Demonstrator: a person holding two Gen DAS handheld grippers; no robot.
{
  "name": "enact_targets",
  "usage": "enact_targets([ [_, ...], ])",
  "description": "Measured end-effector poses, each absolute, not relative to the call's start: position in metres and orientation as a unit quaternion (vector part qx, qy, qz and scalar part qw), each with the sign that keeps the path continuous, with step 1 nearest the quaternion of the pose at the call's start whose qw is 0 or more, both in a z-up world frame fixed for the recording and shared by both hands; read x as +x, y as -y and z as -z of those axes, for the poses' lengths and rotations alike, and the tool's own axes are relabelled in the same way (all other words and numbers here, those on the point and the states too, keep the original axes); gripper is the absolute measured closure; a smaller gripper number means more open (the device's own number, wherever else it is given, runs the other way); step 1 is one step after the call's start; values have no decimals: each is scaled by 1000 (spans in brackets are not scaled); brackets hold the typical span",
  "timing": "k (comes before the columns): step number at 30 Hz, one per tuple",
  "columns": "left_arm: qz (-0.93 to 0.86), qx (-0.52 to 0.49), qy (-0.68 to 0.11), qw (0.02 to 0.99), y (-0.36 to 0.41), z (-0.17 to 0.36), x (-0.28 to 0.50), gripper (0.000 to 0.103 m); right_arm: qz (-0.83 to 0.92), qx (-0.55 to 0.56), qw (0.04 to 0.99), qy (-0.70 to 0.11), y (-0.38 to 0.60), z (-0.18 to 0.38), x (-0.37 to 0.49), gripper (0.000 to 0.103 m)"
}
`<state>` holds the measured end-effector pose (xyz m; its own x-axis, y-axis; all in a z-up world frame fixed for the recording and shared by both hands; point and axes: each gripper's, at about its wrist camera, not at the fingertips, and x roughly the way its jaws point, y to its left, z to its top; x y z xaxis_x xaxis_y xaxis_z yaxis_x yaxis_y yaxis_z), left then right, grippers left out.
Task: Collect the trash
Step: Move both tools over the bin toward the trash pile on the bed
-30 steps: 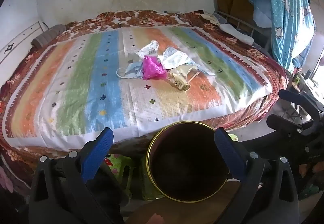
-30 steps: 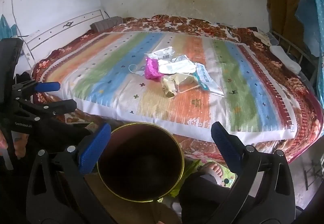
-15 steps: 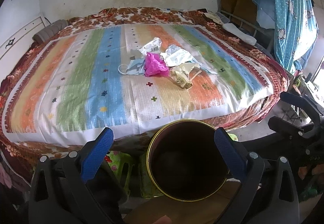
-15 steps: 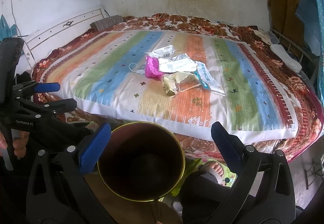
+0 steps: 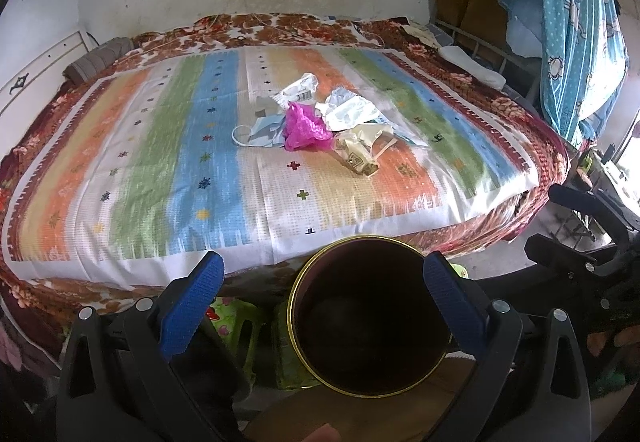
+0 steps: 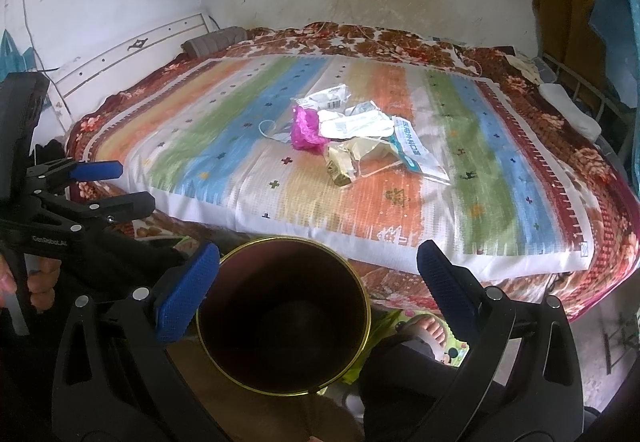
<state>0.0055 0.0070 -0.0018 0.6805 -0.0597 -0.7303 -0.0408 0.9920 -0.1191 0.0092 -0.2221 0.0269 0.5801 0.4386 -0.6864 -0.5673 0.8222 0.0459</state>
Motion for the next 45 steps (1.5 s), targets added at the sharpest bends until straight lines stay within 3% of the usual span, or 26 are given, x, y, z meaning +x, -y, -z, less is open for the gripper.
enact_targets([
  [30, 5, -60, -411, 910, -3, 4, 15, 6, -299, -89, 871, -379, 211, -25, 16, 9],
  [45, -10, -105, -401, 910, -24, -11, 50, 6, -301, -59, 869, -389, 209, -37, 56, 9],
])
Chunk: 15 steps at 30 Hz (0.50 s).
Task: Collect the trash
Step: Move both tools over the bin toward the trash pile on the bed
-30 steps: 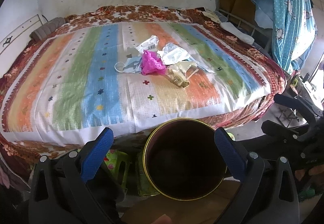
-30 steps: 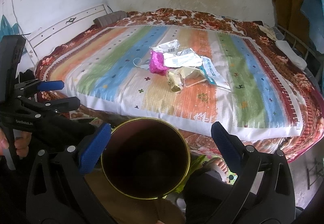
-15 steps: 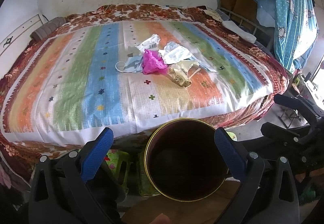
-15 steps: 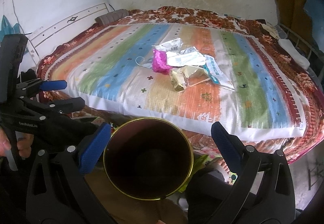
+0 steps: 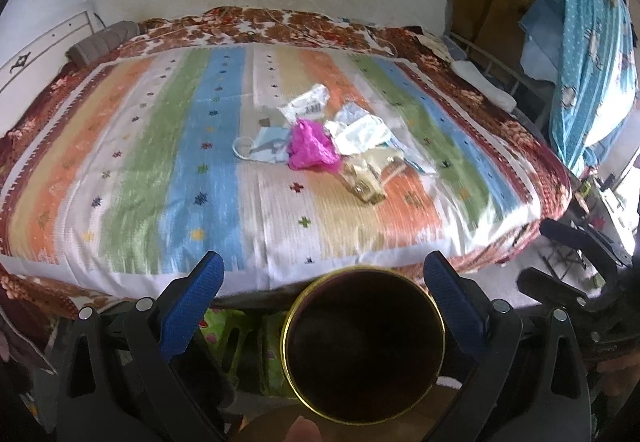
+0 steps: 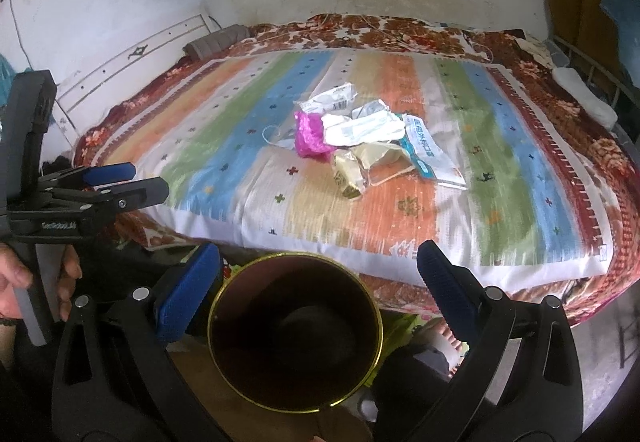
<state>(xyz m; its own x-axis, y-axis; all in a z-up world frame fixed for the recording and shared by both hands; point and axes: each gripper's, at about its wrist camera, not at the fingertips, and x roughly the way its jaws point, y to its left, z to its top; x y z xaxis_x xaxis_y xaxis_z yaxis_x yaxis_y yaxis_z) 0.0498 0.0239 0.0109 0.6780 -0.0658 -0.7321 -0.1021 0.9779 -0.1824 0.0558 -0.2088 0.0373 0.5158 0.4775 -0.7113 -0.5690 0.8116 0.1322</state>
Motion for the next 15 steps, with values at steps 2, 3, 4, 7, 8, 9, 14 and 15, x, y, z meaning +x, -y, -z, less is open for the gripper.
enact_targets([
  [2, -3, -111, -403, 909, -26, -12, 56, 6, -298, -56, 870, -389, 209, -40, 62, 9],
  [3, 0, -113, -405, 907, -27, -12, 59, 6, -297, -56, 871, -388, 209, -42, 66, 9],
  [4, 3, -113, -408, 906, -28, -12, 63, 6, -295, -59, 872, -387, 209, -43, 69, 9],
  [7, -1, -105, -411, 905, -28, -12, 73, 6, -290, -58, 873, -387, 206, -47, 80, 9],
  [8, -3, -107, -414, 904, -30, -12, 78, 6, -298, -52, 870, -390, 206, -48, 85, 9],
  [9, -4, -109, -417, 902, -31, -11, 81, 6, -301, -47, 868, -392, 206, -49, 88, 9],
  [14, -4, -114, -431, 895, -37, -11, 102, 6, -293, -51, 869, -395, 203, -51, 105, 9],
  [15, -6, -110, -433, 895, -37, -11, 104, 6, -290, -52, 869, -396, 201, -51, 108, 9],
])
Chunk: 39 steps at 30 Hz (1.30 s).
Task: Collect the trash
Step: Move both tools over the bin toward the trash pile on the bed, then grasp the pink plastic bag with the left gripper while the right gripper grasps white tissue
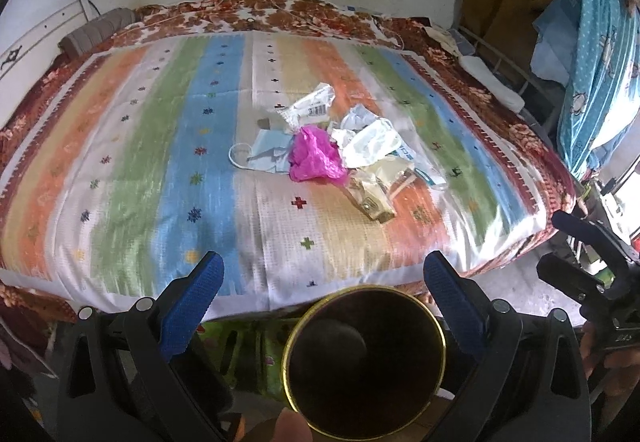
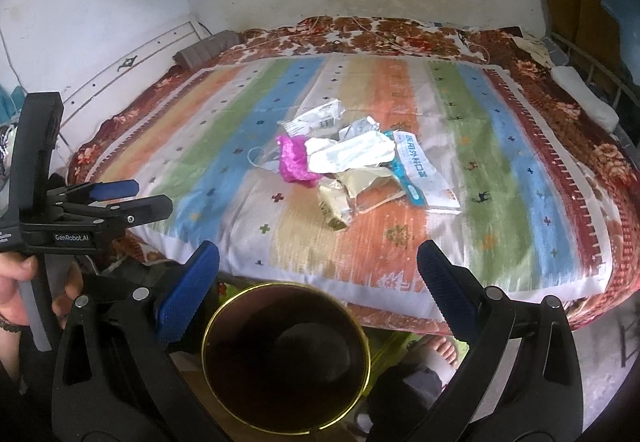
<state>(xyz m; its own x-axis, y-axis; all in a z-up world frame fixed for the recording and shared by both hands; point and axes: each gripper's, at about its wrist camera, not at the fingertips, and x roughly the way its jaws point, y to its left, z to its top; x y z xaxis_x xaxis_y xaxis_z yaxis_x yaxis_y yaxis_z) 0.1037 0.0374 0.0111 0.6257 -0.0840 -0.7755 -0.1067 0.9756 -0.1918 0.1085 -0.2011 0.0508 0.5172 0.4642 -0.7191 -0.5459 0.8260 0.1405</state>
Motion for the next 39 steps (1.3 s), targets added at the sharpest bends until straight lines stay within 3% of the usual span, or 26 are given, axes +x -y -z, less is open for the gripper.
enact_targets([
  [7, -19, -81, -446, 891, -37, -10, 129, 6, -281, -56, 869, -403, 194, -50, 129, 9],
  [39, -32, -132, -487, 863, -73, 35, 237, 6, -253, -23, 854, -454, 162, -18, 258, 9],
])
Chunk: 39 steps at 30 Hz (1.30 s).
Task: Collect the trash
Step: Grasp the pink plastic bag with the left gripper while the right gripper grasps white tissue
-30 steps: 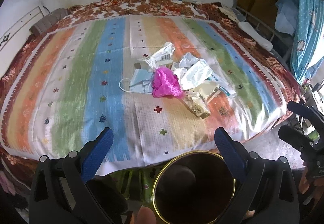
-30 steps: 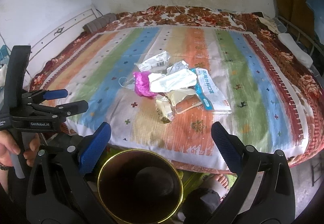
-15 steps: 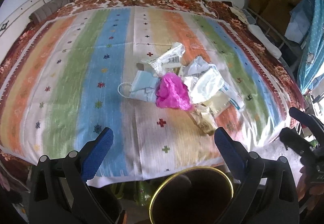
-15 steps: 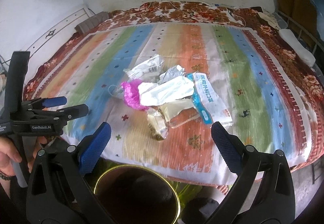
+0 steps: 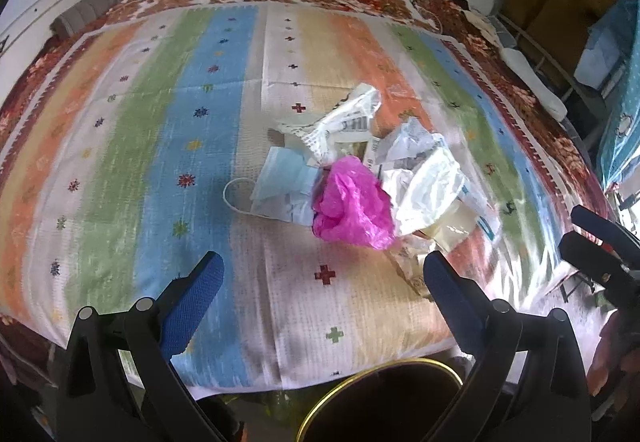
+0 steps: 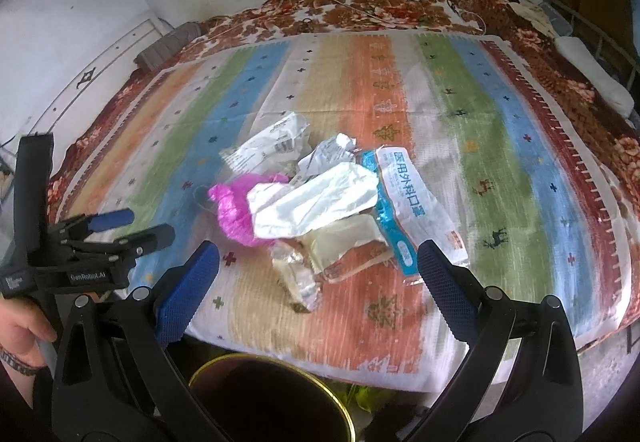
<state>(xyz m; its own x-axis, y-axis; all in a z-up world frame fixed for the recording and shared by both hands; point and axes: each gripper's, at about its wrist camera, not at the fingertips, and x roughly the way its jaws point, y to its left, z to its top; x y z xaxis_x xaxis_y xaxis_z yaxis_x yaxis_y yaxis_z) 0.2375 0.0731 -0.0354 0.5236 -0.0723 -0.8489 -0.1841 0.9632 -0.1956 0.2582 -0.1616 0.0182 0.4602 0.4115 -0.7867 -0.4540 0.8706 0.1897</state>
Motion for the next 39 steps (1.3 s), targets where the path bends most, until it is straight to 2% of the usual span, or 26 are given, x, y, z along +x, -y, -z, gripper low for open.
enact_targets([
  [19, -2, -157, -520, 840, -80, 79, 284, 6, -237, 3, 821, -519, 140, 42, 327, 9],
  [23, 2, -169, -522, 836, -79, 85, 290, 13, -237, 19, 810, -536, 137, 56, 341, 11],
  [27, 10, -179, -524, 833, -80, 87, 296, 26, -236, 34, 800, -551, 133, 69, 352, 26],
  [29, 12, -183, -522, 833, -79, 88, 299, 32, -238, 42, 795, -556, 131, 75, 354, 29],
  [31, 17, -185, -522, 833, -78, 89, 302, 41, -240, 42, 789, -564, 128, 81, 356, 40],
  [33, 27, -185, -523, 832, -76, 89, 304, 58, -242, 40, 786, -567, 124, 84, 358, 49],
  [34, 32, -183, -523, 832, -74, 89, 304, 64, -241, 39, 785, -569, 123, 86, 358, 57],
  [36, 42, -180, -524, 832, -70, 90, 304, 81, -246, 45, 781, -572, 121, 88, 359, 71],
  [39, 45, -165, -525, 833, -64, 89, 303, 93, -253, 41, 780, -570, 117, 87, 357, 86],
])
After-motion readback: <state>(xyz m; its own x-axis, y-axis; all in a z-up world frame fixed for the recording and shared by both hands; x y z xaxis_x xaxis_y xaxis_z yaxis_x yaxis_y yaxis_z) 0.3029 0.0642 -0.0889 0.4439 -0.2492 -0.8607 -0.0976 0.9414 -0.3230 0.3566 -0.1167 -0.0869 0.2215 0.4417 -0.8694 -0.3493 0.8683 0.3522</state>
